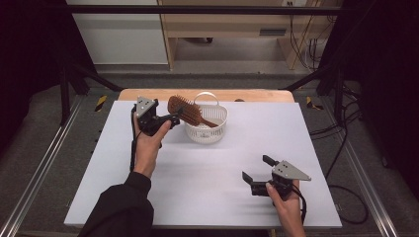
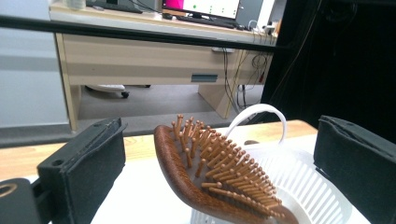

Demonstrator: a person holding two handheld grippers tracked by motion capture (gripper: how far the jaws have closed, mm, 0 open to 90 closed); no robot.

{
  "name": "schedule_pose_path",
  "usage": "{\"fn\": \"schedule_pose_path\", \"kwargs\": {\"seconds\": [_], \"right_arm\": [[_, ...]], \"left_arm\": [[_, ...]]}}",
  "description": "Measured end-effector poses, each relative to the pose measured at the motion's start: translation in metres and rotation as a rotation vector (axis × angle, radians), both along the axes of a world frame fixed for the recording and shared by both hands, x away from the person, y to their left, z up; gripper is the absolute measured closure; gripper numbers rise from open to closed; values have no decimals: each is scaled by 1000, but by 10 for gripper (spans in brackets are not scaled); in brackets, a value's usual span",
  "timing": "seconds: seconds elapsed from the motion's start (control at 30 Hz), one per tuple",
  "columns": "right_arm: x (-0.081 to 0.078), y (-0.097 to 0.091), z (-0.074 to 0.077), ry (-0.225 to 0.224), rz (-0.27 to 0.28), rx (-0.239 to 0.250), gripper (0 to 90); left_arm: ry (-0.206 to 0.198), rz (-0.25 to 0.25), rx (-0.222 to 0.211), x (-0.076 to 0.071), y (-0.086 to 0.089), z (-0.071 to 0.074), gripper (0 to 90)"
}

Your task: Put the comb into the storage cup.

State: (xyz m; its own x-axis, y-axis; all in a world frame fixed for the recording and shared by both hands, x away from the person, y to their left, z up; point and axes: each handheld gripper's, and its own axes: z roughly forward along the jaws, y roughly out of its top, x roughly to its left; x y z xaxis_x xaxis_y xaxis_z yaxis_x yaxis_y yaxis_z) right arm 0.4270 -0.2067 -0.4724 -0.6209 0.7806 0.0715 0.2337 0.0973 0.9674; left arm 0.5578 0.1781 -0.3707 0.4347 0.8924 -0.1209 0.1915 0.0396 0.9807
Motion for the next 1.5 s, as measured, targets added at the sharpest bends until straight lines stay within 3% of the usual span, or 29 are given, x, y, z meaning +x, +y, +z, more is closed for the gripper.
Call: {"fn": "schedule_pose_path", "kwargs": {"seconds": [0.3,0.57,1.2,1.5], "right_arm": [[-1,0,0,-3,-2,-2,30],[-1,0,0,-5,-2,-7,30],[0,3,0,-8,2,-28,33],[0,3,-1,-8,8,-28,32]], "left_arm": [[-11,-29,36,-10,-2,8,22],[-24,-46,26,-17,-3,17,23],[-41,-45,51,-38,18,30,27],[-52,-40,38,-44,31,34,25]]}}
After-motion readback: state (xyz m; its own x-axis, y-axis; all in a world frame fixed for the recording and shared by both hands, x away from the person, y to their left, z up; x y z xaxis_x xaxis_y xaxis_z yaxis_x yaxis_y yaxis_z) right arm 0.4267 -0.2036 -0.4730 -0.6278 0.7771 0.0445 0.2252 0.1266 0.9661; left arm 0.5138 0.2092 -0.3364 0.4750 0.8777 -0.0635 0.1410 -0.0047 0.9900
